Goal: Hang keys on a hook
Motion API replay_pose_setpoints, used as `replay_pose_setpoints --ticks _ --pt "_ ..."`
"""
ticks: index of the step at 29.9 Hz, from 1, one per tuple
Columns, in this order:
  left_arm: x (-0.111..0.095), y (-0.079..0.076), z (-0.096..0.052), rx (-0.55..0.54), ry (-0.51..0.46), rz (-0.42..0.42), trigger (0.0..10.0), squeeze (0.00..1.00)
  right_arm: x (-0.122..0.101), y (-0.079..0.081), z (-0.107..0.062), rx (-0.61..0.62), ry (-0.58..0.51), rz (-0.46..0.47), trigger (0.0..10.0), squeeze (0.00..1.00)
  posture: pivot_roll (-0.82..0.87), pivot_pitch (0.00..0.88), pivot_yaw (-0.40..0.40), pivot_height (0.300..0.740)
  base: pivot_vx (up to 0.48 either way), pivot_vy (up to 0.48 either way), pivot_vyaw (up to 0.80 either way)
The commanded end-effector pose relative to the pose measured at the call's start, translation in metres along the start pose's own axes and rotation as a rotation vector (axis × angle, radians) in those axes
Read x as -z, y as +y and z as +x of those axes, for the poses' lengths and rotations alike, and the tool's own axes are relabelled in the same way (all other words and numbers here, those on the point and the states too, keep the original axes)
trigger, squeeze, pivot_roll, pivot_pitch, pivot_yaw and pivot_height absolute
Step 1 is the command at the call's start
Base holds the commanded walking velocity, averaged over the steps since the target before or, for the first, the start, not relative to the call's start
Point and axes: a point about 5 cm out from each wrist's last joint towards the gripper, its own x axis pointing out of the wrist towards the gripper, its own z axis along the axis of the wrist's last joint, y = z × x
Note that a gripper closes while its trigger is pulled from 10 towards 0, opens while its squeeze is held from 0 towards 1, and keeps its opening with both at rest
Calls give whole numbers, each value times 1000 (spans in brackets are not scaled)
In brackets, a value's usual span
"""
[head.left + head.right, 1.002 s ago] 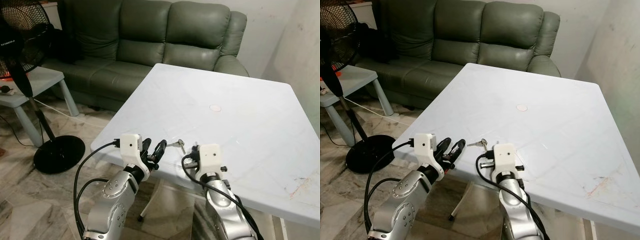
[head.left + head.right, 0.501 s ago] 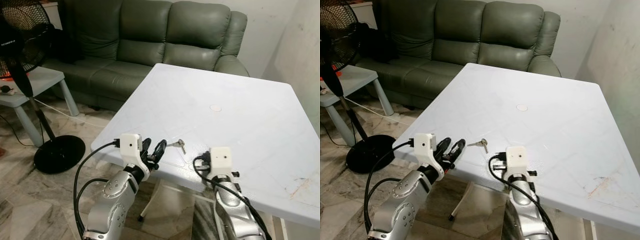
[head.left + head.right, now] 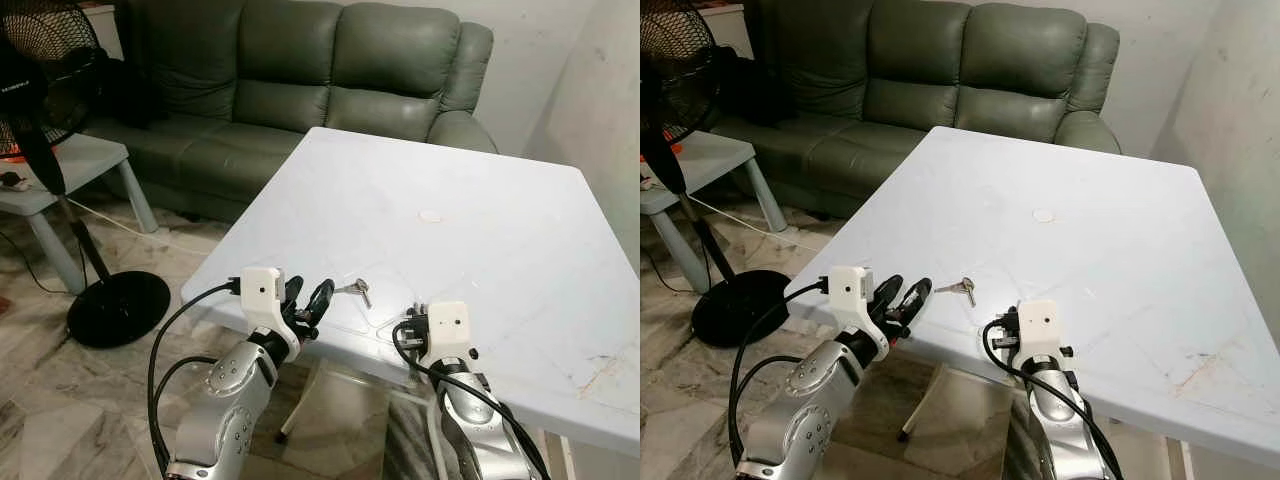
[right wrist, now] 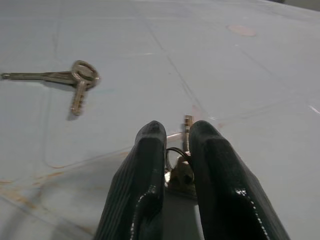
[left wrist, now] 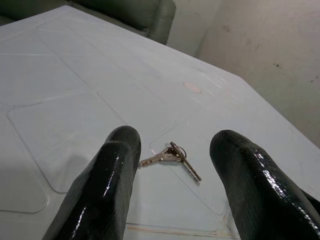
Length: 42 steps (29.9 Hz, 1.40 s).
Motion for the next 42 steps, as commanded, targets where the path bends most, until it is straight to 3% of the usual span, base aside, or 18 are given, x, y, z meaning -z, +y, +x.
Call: replay_pose_setpoints --ticks 1,10,20,28,40,41,42 --pt "2 -14 5 25 -12 -50 10000 0 -2 1 -1 -17 -15 -6 10000 0 -20 0 -28 740 0 0 0" --pt "3 -14 5 25 -10 -49 10000 0 -1 2 -4 -89 -23 22 10000 0 -19 0 -29 740 0 0 0" --pt "3 -14 5 29 -8 -53 10000 0 -1 -7 -3 -48 -36 -19 10000 0 -22 0 -28 740 0 0 0" --pt "3 -14 5 28 -9 -54 10000 0 0 -3 -3 -66 -47 -47 10000 0 -19 0 -27 740 0 0 0" --pt "2 -13 5 24 -11 -59 10000 0 5 -9 -3 -15 -20 -52 10000 0 -19 11 -24 740 0 0 0" --pt "2 -13 5 24 -11 -59 10000 0 5 -8 -3 -9 -21 -21 10000 106 -19 11 -24 740 0 0 0" --pt "2 -13 5 23 -11 -60 10000 0 5 -9 -3 4 -21 -11 10000 506 -19 11 -24 740 0 0 0"
